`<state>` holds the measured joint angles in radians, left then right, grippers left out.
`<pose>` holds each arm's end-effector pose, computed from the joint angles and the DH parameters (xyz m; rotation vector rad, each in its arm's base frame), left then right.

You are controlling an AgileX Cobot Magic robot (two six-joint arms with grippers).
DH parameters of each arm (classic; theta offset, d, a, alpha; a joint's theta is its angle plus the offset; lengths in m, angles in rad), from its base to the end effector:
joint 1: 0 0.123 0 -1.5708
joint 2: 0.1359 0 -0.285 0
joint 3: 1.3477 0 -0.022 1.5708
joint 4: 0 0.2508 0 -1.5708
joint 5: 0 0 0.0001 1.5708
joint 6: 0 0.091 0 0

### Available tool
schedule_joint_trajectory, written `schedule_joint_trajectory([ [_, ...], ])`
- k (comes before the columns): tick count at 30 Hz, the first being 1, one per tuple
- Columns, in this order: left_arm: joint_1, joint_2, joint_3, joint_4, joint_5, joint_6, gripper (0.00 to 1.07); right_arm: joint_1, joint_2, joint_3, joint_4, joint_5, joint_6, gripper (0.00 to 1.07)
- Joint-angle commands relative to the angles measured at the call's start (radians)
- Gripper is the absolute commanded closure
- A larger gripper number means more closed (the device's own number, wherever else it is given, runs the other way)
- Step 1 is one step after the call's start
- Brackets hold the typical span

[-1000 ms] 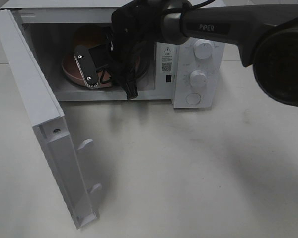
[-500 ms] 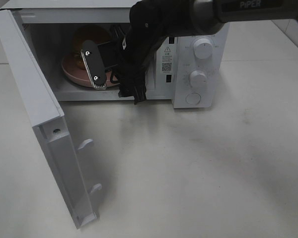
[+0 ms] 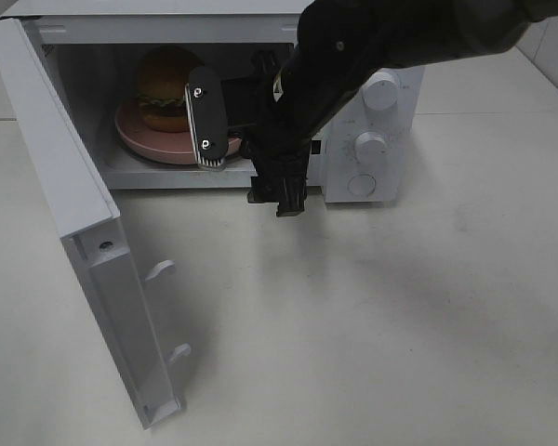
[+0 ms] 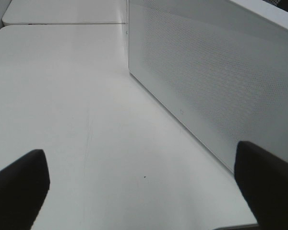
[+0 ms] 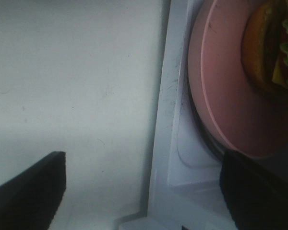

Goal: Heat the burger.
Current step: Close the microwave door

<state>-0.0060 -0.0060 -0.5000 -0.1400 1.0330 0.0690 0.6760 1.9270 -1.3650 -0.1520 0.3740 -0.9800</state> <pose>-0.0051 -0.0109 0.2802 0.0798 2.0036 -0.1263 0.3370 0.2639 0.2111 -1.8872 1.5339 -0.2697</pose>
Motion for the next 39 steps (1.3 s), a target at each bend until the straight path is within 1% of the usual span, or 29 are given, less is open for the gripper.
schedule_joint_trajectory([
  [1,-0.004,-0.021,0.004,-0.003,-0.005,-0.005,0.07,-0.001,-0.072,0.052,0.001,0.001,0.112,0.23],
  [2,-0.004,-0.021,0.004,-0.003,-0.005,-0.005,0.07,-0.001,-0.072,0.052,0.001,0.001,0.112,0.23],
  [3,-0.004,-0.021,0.004,-0.003,-0.005,-0.005,0.07,-0.001,-0.108,0.087,-0.002,0.007,0.169,0.23],
  [4,-0.004,-0.021,0.004,-0.003,-0.005,-0.005,0.07,-0.001,-0.108,0.087,-0.002,0.007,0.169,0.23],
  [6,-0.004,-0.021,0.004,-0.003,-0.005,-0.005,0.07,-0.001,-0.163,0.130,-0.002,0.035,0.261,0.24],
  [7,-0.004,-0.021,0.004,-0.003,-0.005,-0.005,0.07,-0.001,-0.163,0.130,-0.002,0.035,0.261,0.24],
  [9,-0.004,-0.021,0.004,-0.003,-0.005,-0.005,0.07,-0.001,-0.234,0.173,-0.001,0.103,0.404,0.25],
  [10,-0.004,-0.021,0.004,-0.003,-0.005,-0.005,0.07,-0.001,-0.234,0.173,-0.001,0.103,0.404,0.25],
  [12,-0.004,-0.021,0.004,-0.003,-0.005,-0.005,0.07,-0.001,-0.284,0.202,-0.001,0.165,0.520,0.26],
  [14,-0.004,-0.021,0.004,-0.003,-0.005,-0.005,0.07,-0.001,-0.300,0.210,-0.001,0.179,0.545,0.26],
  [15,-0.004,-0.021,0.004,-0.003,-0.005,-0.005,0.07,-0.001,-0.340,0.232,0.006,0.209,0.623,0.27],
  [18,-0.004,-0.021,0.004,-0.003,-0.005,-0.005,0.07,-0.001,-0.360,0.241,0.006,0.218,0.661,0.28],
  [19,-0.004,-0.021,0.004,-0.003,-0.005,-0.005,0.07,-0.001,-0.399,0.264,0.006,0.251,0.758,0.29],
  [21,-0.004,-0.021,0.004,-0.003,-0.005,-0.005,0.07,-0.001,-0.418,0.273,0.006,0.271,0.802,0.30],
  [23,-0.004,-0.021,0.004,-0.003,-0.005,-0.005,0.07,-0.001,-0.478,0.292,0.005,0.329,0.913,0.31],
  [26,-0.004,-0.021,0.004,-0.003,-0.005,-0.005,0.07,0.000,-0.522,0.299,0.005,0.365,0.957,0.31],
  [28,-0.004,-0.021,0.004,-0.003,-0.005,-0.005,0.07,0.003,-0.602,0.305,0.009,0.469,1.001,0.31],
  [29,-0.004,-0.021,0.004,-0.003,-0.005,-0.005,0.07,0.003,-0.602,0.305,0.009,0.469,1.001,0.31],
  [31,-0.004,-0.021,0.004,-0.003,-0.005,-0.005,0.07,0.003,-0.656,0.305,0.010,0.556,1.027,0.31],
  [37,-0.004,-0.021,0.004,-0.003,-0.005,-0.005,0.07,0.003,-0.755,0.305,0.017,0.673,1.036,0.31],
  [39,-0.004,-0.021,0.004,-0.003,-0.005,-0.005,0.07,0.003,-0.768,0.305,0.020,0.684,1.036,0.31],
])
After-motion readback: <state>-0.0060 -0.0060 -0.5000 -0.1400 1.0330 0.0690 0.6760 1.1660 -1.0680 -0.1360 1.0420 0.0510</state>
